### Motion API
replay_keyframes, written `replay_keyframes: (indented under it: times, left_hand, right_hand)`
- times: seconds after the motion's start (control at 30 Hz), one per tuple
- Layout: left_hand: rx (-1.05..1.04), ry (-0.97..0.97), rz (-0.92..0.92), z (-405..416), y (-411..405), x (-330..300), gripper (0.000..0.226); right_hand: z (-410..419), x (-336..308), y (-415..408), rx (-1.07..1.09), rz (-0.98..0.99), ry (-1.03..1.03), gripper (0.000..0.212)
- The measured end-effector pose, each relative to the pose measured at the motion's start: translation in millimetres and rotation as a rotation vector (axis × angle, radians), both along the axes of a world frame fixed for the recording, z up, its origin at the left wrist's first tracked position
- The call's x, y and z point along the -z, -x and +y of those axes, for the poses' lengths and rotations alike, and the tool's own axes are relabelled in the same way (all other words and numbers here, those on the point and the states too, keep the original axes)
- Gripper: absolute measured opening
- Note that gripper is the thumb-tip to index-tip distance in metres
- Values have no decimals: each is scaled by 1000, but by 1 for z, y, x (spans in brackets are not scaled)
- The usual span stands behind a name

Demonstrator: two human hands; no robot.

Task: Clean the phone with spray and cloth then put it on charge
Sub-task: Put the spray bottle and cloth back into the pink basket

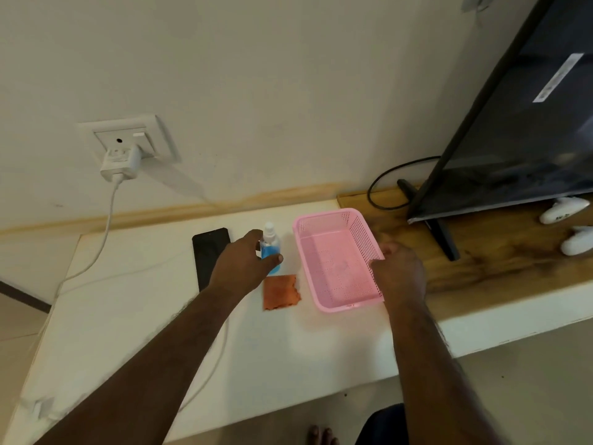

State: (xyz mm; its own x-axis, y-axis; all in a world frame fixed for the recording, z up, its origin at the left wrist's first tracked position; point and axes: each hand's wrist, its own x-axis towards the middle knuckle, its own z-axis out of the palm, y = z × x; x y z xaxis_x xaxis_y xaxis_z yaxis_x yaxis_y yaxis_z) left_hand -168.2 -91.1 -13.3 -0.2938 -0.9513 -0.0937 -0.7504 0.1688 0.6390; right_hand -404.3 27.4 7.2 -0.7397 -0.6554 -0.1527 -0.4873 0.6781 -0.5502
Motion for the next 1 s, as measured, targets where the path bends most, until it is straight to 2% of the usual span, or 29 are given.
replay_keyframes:
  times: [0.1,0.2,0.33,0.57,0.8,1.0]
  left_hand:
    - [-60,24,38,-1,-1,-8,55]
    - [-76,131,97,-8,-3,-25,52]
    - [3,182,154,-19,17,-51,48]
    - [187,126,-53,-30,72,-48,46]
    - [179,101,-192,-43,83,-28,48]
    - [103,82,-174,-43,83,-16,55]
  right_hand:
    - [-1,2,-1,-11,-54,32,30]
    - [-3,4,-1,-35,-75,26,30]
    - [-3,4,0,-33,-106,23,30]
    - [-5,5,2,-33,-112,-5,30]
    - [-5,9,5,-36,-140,8,30]
    - [-5,10,5,-26,-154,11,29]
